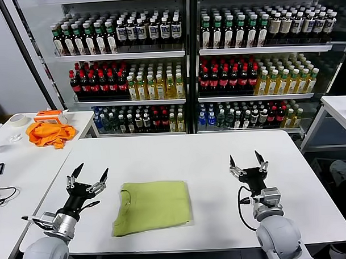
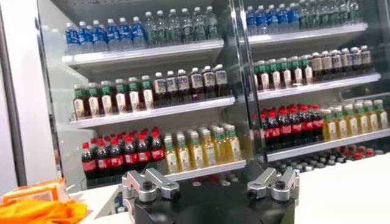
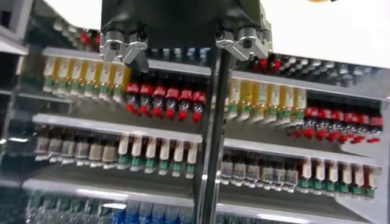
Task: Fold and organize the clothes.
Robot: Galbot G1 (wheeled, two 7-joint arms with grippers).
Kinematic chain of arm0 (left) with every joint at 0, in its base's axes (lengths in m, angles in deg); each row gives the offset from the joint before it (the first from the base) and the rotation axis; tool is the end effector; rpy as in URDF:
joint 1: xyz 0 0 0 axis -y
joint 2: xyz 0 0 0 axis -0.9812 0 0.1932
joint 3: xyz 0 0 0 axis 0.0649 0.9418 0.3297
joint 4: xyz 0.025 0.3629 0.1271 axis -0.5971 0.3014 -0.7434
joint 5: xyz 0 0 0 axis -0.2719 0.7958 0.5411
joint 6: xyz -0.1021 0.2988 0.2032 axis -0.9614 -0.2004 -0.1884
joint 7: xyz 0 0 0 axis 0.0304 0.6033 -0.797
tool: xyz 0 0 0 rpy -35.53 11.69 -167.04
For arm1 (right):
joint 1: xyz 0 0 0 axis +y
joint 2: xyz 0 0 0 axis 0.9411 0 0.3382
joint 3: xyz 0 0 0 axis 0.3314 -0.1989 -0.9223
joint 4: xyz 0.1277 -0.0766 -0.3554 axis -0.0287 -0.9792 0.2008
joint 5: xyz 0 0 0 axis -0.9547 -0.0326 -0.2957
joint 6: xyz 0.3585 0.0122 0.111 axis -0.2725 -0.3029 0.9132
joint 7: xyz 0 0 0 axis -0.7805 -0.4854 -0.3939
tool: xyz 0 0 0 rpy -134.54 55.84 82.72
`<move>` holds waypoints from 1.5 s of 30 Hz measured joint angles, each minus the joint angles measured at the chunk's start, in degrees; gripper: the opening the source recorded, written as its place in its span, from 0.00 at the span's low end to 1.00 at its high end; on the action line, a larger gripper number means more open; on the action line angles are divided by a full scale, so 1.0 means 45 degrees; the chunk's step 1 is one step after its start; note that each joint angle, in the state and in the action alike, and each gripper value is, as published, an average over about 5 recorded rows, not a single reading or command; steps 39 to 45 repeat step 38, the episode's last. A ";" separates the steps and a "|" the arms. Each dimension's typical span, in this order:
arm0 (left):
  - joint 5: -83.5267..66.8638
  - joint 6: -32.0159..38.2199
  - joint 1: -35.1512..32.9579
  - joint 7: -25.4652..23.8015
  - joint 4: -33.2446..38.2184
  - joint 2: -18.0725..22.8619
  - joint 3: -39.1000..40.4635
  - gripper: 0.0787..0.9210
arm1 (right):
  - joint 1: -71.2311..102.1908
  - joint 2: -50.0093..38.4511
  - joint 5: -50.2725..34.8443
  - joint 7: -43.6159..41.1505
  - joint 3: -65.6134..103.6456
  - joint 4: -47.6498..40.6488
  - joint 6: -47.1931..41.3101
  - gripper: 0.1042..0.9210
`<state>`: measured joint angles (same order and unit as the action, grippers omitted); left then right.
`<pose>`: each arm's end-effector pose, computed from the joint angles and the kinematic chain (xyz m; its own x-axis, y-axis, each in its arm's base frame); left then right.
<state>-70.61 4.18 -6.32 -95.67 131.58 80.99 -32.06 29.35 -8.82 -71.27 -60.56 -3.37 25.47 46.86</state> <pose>0.2734 0.1637 -0.3205 -0.9830 0.1822 -0.0210 0.1778 0.9746 0.1360 0.2993 -0.0498 -0.2877 -0.9991 -0.0157 0.0384 -0.0216 0.9871 -0.1589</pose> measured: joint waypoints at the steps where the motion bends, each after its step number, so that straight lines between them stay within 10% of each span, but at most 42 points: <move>1: -0.0001 0.0001 0.0024 0.0008 -0.0030 -0.0021 -0.0010 0.88 | 0.0024 -0.0005 0.0061 -0.0004 0.0077 -0.0024 0.0081 0.88; 45: 0.0309 0.0361 0.0722 -0.0032 -0.0869 -0.0215 0.0002 0.88 | 0.0210 -0.0104 0.1481 -0.0229 0.1286 -0.0498 0.1034 0.88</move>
